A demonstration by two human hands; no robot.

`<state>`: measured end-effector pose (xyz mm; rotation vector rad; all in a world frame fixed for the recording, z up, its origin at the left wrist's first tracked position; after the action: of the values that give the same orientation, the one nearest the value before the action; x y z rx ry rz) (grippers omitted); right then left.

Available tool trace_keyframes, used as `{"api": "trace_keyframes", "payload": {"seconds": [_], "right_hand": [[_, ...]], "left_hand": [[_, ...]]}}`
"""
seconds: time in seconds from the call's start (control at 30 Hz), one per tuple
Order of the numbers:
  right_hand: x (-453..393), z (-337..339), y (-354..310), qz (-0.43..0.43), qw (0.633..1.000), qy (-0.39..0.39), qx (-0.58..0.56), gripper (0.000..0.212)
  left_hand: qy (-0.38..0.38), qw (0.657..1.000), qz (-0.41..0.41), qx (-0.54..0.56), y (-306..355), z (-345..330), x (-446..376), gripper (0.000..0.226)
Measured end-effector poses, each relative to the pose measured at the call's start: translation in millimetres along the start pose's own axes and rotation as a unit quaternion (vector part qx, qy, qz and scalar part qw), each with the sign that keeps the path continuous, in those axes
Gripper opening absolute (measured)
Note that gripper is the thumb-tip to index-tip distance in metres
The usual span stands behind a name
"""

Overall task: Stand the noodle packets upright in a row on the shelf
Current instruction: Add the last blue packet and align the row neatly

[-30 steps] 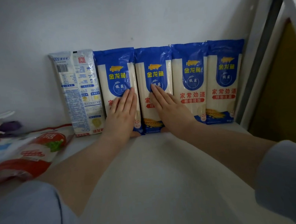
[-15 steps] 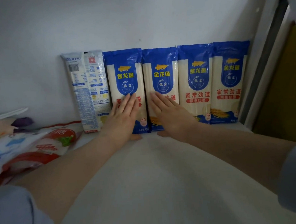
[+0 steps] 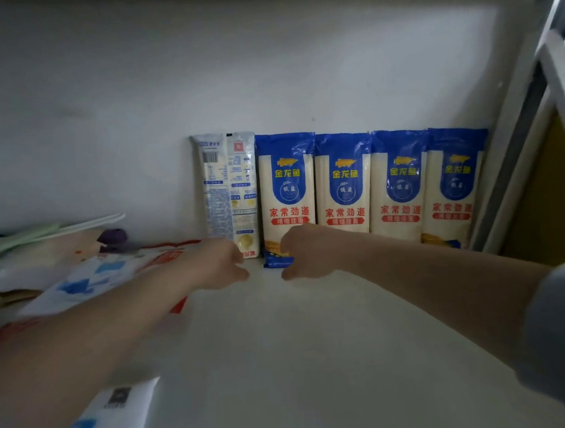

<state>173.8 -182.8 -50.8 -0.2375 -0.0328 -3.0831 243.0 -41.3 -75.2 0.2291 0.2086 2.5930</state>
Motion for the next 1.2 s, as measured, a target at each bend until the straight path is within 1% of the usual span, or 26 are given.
{"api": "trace_keyframes", "payload": {"seconds": [0.13,0.27,0.33,0.43,0.53,0.6,0.7,0.73,0.77,0.8,0.83,0.9,0.93,1.0,1.03,1.07,1.1,1.13,1.17,1.2], "right_hand": [[-30,13,-22,-0.021,0.984,0.06,-0.164,0.04],[-69,10,-44,-0.074,0.966,0.082,-0.234,0.029],[-79,9,-51,-0.071,0.972,0.092,-0.202,0.022],[-89,11,-61,-0.075,0.976,0.079,-0.186,0.029],[-89,14,-65,-0.074,0.994,0.064,-0.053,0.038],[-97,16,-59,-0.061,0.996,0.063,-0.015,0.041],[-104,16,-54,-0.082,0.991,0.085,-0.067,0.039],[-106,13,-55,-0.08,0.991,0.081,-0.068,0.039],[-105,12,-54,-0.096,0.988,0.082,-0.09,0.038],[-104,12,-55,-0.099,0.987,0.089,-0.088,0.037],[-105,10,-56,-0.093,0.988,0.097,-0.072,0.037],[-108,8,-58,-0.071,0.992,0.103,0.012,0.036],[-107,6,-60,-0.06,0.993,0.094,0.046,0.035],[-103,3,-63,-0.049,0.995,0.081,0.013,0.034],[-100,3,-60,-0.056,0.992,0.083,-0.081,0.034],[-96,4,-56,-0.056,0.976,0.084,-0.192,0.035],[-90,4,-54,-0.054,0.932,0.075,-0.349,0.036],[-83,4,-51,-0.055,0.863,0.068,-0.497,0.037],[-74,6,-49,-0.025,0.792,0.074,-0.606,0.038],[-65,8,-47,0.004,0.707,0.066,-0.705,0.039]], "left_hand": [[0.051,0.989,0.07,0.119,-27,14,-12,0.043],[0.103,0.978,0.057,0.17,-31,11,-17,0.046],[0.124,0.972,0.051,0.192,-32,9,-20,0.046],[0.142,0.96,0.061,0.235,-39,3,-36,0.041],[0.164,0.936,0.092,0.298,-40,2,-49,0.043],[0.17,0.913,0.097,0.359,-40,3,-59,0.043],[0.164,0.864,0.075,0.469,-38,6,-69,0.039],[0.166,0.856,0.073,0.484,-39,7,-69,0.038],[0.171,0.853,0.068,0.488,-40,7,-71,0.038],[0.177,0.852,0.057,0.489,-39,7,-70,0.039],[0.182,0.85,0.043,0.493,-38,6,-68,0.04],[0.194,0.848,0.022,0.493,-36,3,-65,0.039],[0.201,0.849,0.026,0.488,-35,1,-63,0.037],[0.221,0.842,0.031,0.492,-35,-2,-56,0.034],[0.231,0.837,0.028,0.495,-36,-3,-53,0.034],[0.239,0.836,0.022,0.494,-37,-3,-50,0.036],[0.244,0.836,0.01,0.491,-38,-2,-44,0.039],[0.248,0.837,-0.003,0.487,-38,-1,-38,0.04],[0.258,0.843,-0.014,0.472,-39,1,-31,0.039],[0.273,0.852,-0.021,0.446,-40,3,-23,0.037]]}}
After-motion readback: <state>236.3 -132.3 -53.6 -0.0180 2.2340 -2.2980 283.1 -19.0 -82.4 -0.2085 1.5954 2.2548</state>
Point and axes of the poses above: each hand's wrist, its own x-axis away from the middle knuckle, its own z-axis out of the back of the hand, y = z × x, the point moved 3 cm from there along -x, towards the middle knuckle, and after that the axes turned 5 degrees about -y, right-handed, at the moved point
